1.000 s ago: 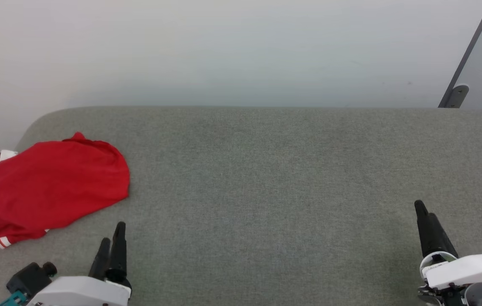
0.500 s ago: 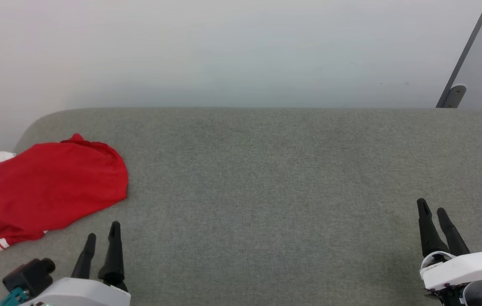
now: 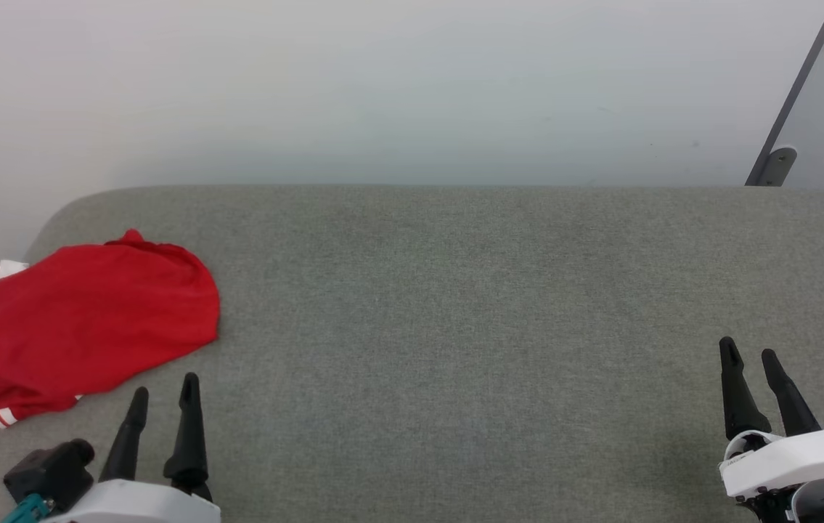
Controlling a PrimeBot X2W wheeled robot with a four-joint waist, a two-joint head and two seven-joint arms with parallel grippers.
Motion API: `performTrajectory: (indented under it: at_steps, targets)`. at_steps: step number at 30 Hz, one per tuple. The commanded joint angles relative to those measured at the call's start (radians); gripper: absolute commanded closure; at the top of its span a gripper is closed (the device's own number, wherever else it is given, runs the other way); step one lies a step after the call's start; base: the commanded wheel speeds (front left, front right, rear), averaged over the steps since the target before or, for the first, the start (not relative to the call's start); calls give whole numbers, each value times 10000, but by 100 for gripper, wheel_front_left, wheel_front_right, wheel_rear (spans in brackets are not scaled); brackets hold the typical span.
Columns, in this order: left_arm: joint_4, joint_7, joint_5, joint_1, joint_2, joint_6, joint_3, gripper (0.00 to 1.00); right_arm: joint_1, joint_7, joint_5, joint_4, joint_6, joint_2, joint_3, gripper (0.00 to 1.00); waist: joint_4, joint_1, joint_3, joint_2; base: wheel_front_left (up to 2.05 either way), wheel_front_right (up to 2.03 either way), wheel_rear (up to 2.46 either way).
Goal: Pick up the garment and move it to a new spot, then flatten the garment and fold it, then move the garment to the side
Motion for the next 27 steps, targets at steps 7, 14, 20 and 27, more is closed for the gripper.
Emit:
performTrajectory:
  at_steps: [7, 14, 20, 27]
  targets:
    - [-259, -236, 870, 145, 55, -180, 99, 0, -229, -187, -827, -154, -6, -81, -46, 0, -23, 0, -31, 0, 0, 0, 0]
    - [-371, -387, 1497, 232, 42, -331, 137, 0, -244, -277, -1443, -231, -7, -94, -60, 0, -50, 0, -51, 0, 0, 0, 0]
    - [-450, -531, 2012, 272, 36, -409, 165, 0, -227, -337, -1890, -312, -7, -97, -55, 0, -68, 0, -81, 0, 0, 0, 0]
    - [-525, -647, 2476, 363, 32, -455, 190, 0, -206, -407, -2397, -392, -8, -104, -36, 0, -79, 0, -110, 0, 0, 0, 0]
